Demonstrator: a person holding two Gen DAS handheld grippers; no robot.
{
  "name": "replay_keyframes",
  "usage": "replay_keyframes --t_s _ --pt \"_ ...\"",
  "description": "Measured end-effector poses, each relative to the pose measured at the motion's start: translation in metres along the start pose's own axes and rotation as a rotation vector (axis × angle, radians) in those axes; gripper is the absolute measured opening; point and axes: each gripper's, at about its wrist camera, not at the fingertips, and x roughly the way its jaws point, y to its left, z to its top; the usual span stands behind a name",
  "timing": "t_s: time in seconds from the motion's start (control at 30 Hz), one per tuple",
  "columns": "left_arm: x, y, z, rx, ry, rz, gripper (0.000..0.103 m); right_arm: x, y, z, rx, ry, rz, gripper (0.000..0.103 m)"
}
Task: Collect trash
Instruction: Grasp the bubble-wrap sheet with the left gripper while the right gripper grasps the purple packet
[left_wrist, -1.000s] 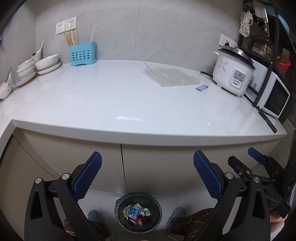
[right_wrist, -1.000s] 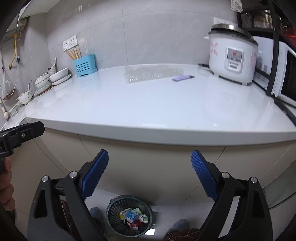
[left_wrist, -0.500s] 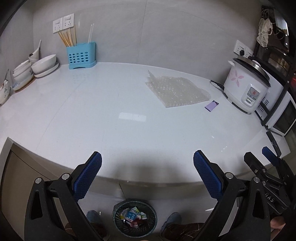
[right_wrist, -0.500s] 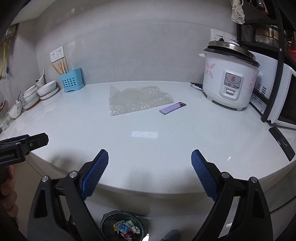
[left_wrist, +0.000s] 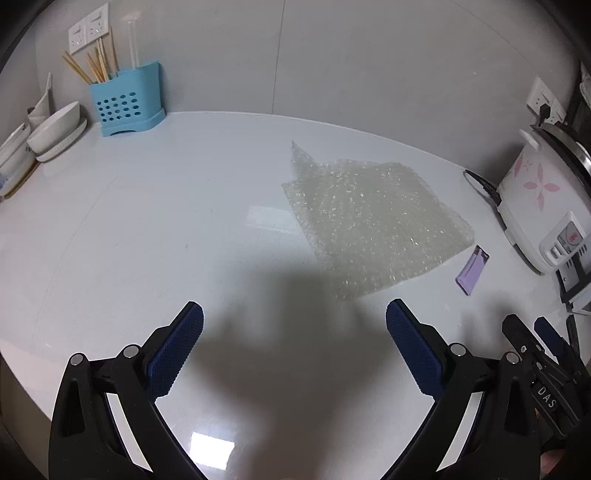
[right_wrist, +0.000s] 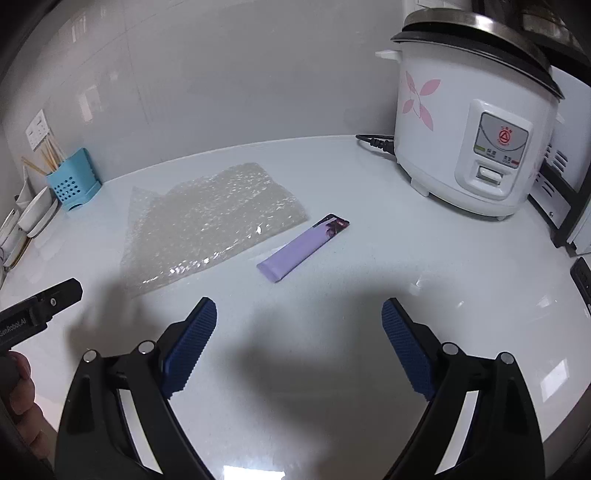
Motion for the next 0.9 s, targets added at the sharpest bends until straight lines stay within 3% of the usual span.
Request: replay_keyframes --t_s 0.2,0.33,0.47,0.6,0.77,0.8,0.83,0.9 --pt "0.063 -0.017 0.029 -0.014 0.097 -0.011 0.097 0.061 -0.012 0.028 0.091 0.109 0.049 0.087" --pt "0.089 -0.02 0.039 -0.04 0.127 0.009 0.097 0.085 -0.015 0.04 0.098 0.116 0.001 0.087" --pt "0.095 -0.028 0.045 -0.023 0.117 0.02 0.097 0.096 -0.011 0.044 0.073 0.1 -0.06 0.088" --pt "0.101 -0.036 0.044 0.012 0.096 0.094 0.096 0.103 -0.003 0.048 0.048 0.096 -0.082 0.088" --pt "0.095 -0.045 0.043 0.023 0.1 0.088 0.079 0.108 0.004 0.052 0.023 0.102 -0.076 0.087" --pt "0.093 -0.047 0.044 0.028 0.103 0.082 0.07 0.108 0.005 0.052 0.02 0.103 -0.081 0.085" --pt "0.091 -0.049 0.044 0.033 0.106 0.073 0.058 0.108 0.006 0.052 0.013 0.103 -0.098 0.079" --pt "0.09 -0.051 0.044 0.023 0.118 0.076 0.054 0.107 0.008 0.052 0.003 0.095 -0.11 0.069"
